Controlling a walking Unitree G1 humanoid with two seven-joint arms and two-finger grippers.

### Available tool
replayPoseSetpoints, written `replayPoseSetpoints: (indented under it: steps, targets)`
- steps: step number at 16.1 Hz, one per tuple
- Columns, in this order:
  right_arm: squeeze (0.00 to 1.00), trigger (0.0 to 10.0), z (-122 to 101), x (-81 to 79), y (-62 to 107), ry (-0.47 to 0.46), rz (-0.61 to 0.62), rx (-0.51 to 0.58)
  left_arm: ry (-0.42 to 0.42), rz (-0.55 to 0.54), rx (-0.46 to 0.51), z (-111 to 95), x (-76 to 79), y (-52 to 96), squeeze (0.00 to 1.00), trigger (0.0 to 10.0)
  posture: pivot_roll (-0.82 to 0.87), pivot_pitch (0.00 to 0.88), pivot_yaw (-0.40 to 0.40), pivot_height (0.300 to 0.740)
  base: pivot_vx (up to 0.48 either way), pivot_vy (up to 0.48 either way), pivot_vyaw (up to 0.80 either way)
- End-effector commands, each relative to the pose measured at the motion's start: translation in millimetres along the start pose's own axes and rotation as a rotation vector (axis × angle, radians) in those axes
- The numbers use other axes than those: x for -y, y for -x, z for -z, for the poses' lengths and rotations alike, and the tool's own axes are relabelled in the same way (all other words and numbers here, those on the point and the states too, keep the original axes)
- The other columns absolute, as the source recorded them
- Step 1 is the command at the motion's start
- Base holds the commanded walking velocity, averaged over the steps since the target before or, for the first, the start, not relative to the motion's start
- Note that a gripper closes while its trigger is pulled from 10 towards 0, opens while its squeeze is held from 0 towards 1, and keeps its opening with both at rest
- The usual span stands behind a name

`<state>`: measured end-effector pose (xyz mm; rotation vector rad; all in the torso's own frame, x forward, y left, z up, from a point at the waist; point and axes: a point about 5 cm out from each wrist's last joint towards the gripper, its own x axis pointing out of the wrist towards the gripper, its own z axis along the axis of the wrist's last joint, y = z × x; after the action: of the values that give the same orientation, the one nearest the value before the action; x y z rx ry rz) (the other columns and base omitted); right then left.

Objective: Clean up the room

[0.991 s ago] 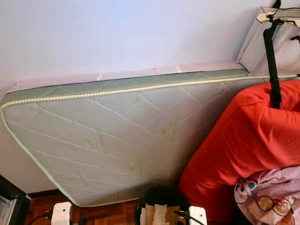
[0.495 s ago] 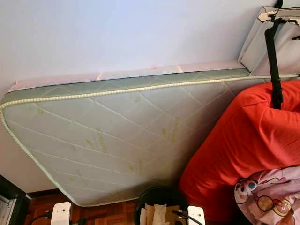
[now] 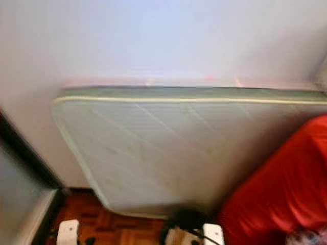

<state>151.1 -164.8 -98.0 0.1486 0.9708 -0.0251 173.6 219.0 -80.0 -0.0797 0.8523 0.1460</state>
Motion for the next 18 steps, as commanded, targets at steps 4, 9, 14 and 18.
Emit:
replayPoseSetpoints:
  steps: [4, 9, 14, 18]
  targets:
    - [0.00, 10.0, -2.4, -3.8, -1.0, 0.003, -0.014, 0.008, -0.031, -0.003, -0.019, 1.5, -4.5, 0.7, 0.00, 10.0, 0.08, 0.000, -0.025, 0.740, 0.000, 0.000, 0.80]
    - [0.00, 10.0, -1.9, -4.8, -1.0, 0.000, -0.025, 0.004, -0.046, 0.000, -0.023, 1.3, -5.0, 0.6, 0.00, 10.0, 0.09, 0.000, -0.021, 0.740, 0.000, 0.000, 0.80]
    - [0.00, 10.0, -1.4, -7.3, -1.1, -0.009, -0.064, -0.003, -0.057, 0.003, -0.028, 1.3, -4.9, 0.5, 0.00, 10.0, 0.09, 0.000, -0.020, 0.740, 0.000, 0.000, 0.80]
    - [0.00, 10.0, -0.4, -9.5, -0.9, -0.020, -0.104, -0.014, -0.061, 0.005, -0.031, 1.8, -4.9, 0.6, 0.00, 10.0, 0.09, 0.000, -0.023, 0.740, 0.000, 0.000, 0.80]
